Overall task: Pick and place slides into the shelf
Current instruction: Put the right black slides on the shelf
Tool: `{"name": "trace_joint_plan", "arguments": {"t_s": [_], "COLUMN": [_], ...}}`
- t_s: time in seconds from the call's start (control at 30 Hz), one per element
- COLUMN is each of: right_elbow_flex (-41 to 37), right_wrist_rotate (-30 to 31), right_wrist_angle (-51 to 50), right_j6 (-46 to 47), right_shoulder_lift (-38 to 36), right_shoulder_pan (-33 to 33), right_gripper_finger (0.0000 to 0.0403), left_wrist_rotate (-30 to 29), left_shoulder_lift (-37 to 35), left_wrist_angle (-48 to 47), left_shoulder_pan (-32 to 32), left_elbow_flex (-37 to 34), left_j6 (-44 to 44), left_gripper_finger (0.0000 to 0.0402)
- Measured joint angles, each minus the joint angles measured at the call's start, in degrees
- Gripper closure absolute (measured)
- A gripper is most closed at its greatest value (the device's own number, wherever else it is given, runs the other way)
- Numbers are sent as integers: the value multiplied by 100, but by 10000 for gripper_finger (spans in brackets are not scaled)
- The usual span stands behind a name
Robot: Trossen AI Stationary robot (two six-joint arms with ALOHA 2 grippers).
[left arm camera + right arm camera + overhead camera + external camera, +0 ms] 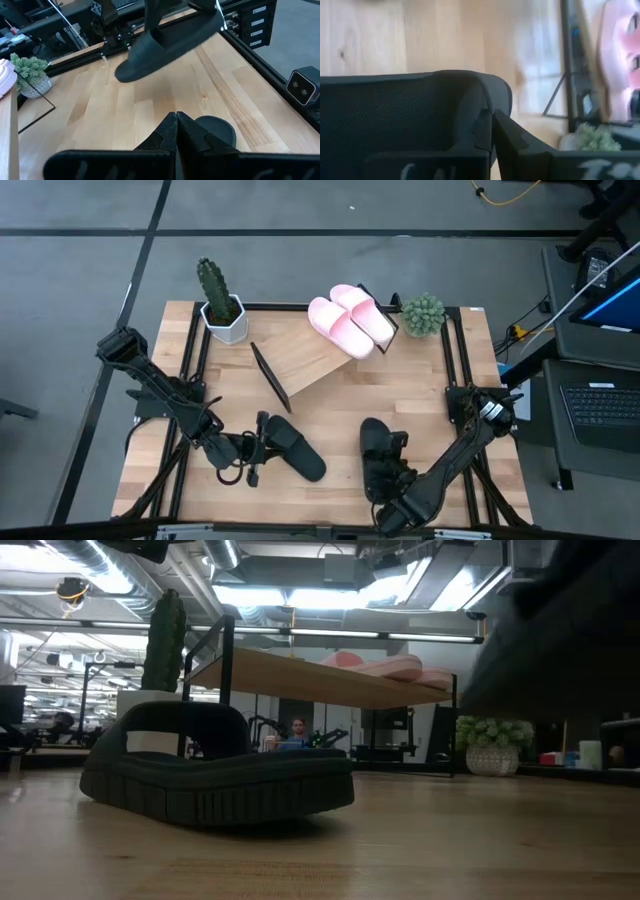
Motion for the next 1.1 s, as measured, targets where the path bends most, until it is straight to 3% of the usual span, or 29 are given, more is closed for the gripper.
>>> {"name": "trace_joint_plan", "arguments": {"t_s": [0.3, 0.57, 0.73, 0.93, 1.0, 1.1], "right_elbow_flex": [15, 15, 15, 15, 13, 13], "right_wrist_rotate": [998, 1727, 1740, 1699, 1467, 623], "right_wrist_angle": [-5, 124, 696, 2045, 2575, 3390], "right_j6": [-1146, -2878, -4026, -6237, -7058, -8085], "right_shoulder_lift": [-667, -1234, -1559, -1884, -2008, -2224], "right_shoulder_pan": [-246, -690, -1169, -1826, -2087, -2561], "right_gripper_finger": [396, 396, 396, 396, 396, 396], "left_wrist_rotate": [0, 0, 0, 0, 0, -2], "left_shoulder_lift": [0, 0, 0, 0, 0, 0], "left_wrist_angle": [27, 31, 31, 29, 30, 35], "left_shoulder_pan": [0, 0, 0, 0, 0, 0], "left_elbow_flex": [0, 0, 0, 0, 0, 0], "left_j6": [0, 0, 1, 2, 2, 0], "left_gripper_finger": [401, 401, 401, 401, 401, 401]}}
